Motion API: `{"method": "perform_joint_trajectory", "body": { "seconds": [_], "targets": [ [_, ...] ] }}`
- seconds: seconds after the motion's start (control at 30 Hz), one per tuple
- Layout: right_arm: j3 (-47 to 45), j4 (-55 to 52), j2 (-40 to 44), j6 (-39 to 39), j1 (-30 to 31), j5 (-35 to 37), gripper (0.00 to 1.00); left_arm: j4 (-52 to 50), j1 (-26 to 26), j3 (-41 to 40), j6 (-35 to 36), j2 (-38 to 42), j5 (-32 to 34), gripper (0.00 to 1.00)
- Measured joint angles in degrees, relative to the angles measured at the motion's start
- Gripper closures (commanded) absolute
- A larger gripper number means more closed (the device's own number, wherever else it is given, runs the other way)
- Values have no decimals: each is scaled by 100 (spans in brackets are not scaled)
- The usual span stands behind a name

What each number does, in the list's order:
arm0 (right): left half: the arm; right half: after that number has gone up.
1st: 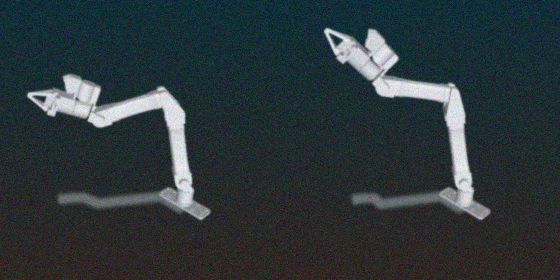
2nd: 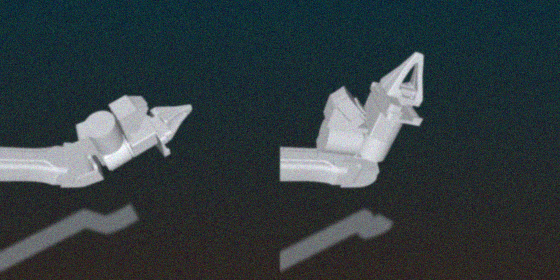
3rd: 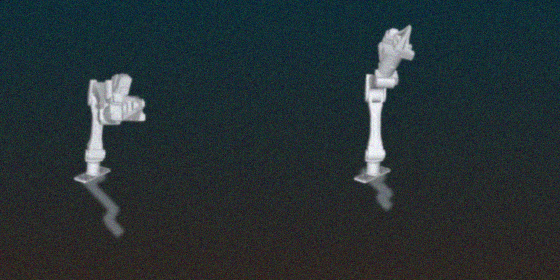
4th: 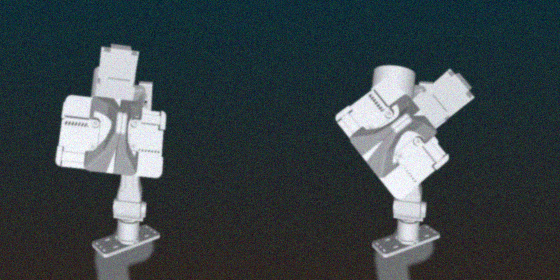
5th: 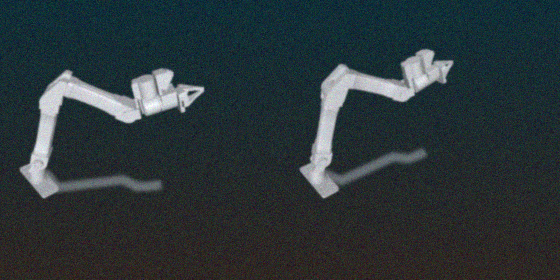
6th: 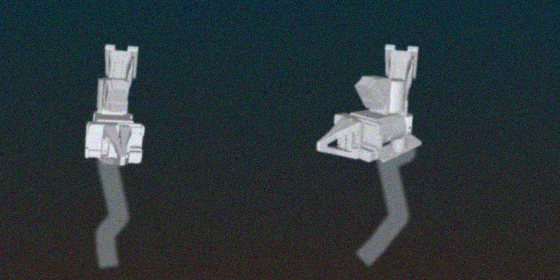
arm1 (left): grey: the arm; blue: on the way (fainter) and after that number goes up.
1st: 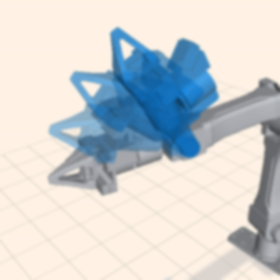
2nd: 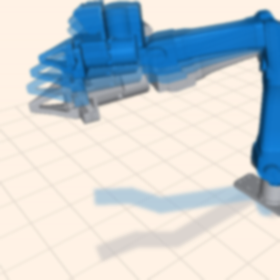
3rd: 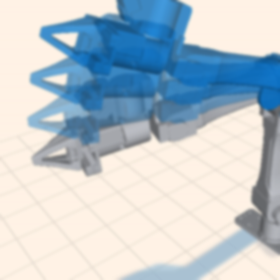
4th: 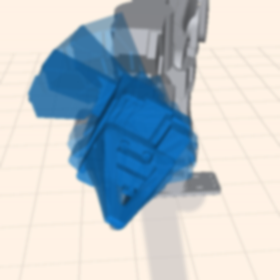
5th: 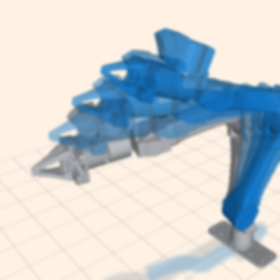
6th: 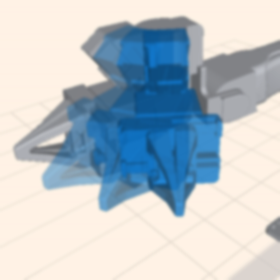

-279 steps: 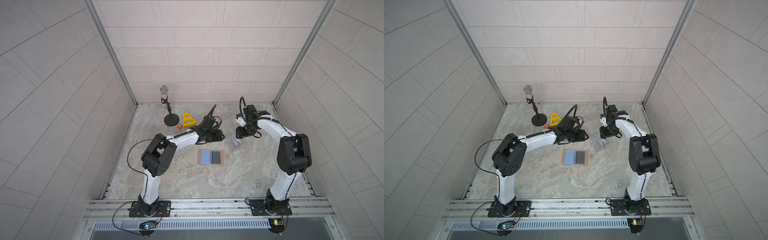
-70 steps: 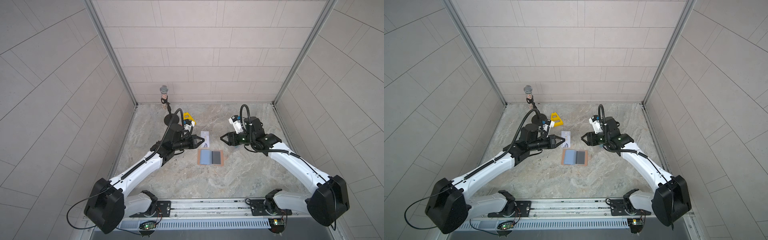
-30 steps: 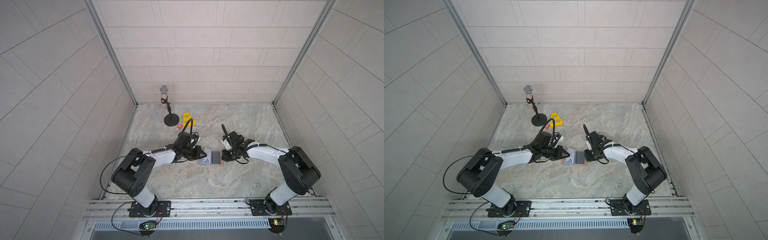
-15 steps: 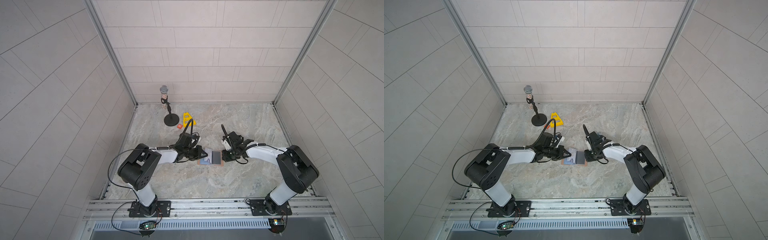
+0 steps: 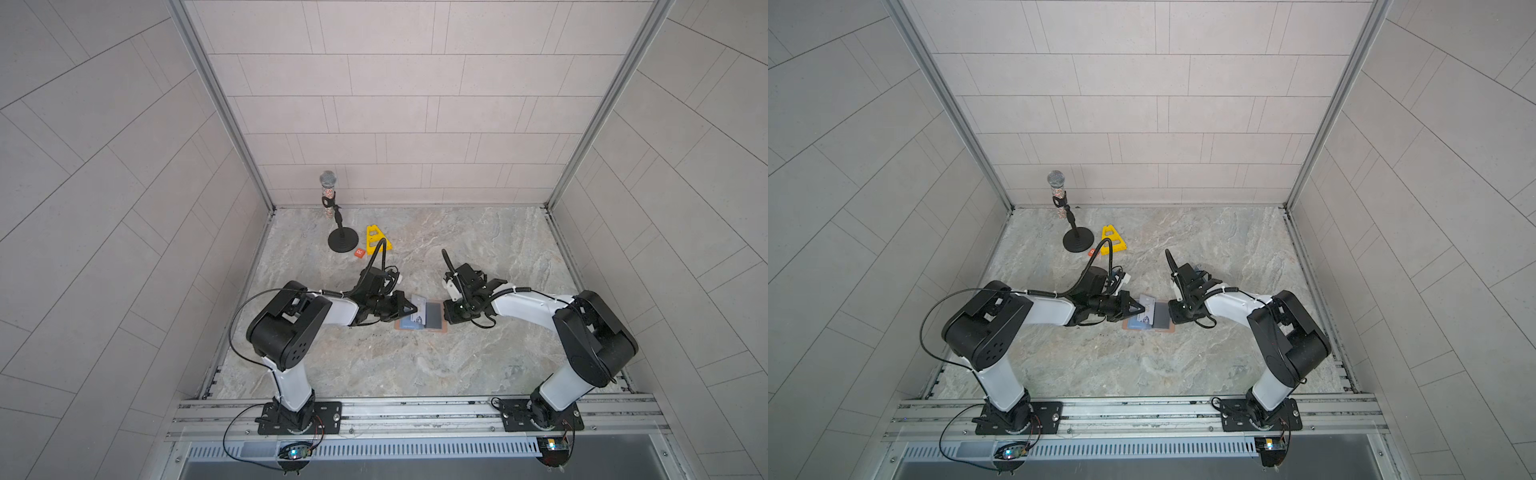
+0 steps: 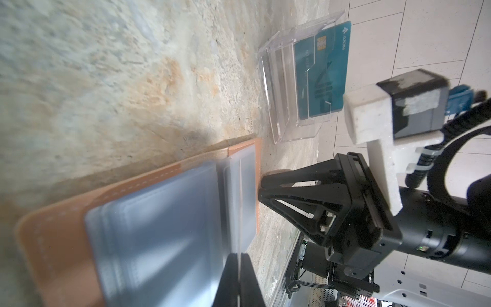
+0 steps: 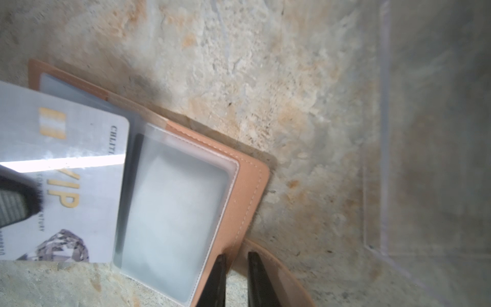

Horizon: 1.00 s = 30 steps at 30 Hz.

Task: Insert credit cards into a card holder
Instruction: Insert the credit card into the card slot.

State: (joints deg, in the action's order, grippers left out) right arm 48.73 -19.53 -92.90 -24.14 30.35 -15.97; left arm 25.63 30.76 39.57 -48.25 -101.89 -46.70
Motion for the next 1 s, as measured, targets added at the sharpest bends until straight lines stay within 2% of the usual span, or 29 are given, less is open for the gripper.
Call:
{"method": "perform_joint_trajectory", "body": {
  "seconds": [1.0],
  "targets": [
    [7,-4,-2,0,15,39,83,74,94,-144,-44,-90,160,100]
  ]
}}
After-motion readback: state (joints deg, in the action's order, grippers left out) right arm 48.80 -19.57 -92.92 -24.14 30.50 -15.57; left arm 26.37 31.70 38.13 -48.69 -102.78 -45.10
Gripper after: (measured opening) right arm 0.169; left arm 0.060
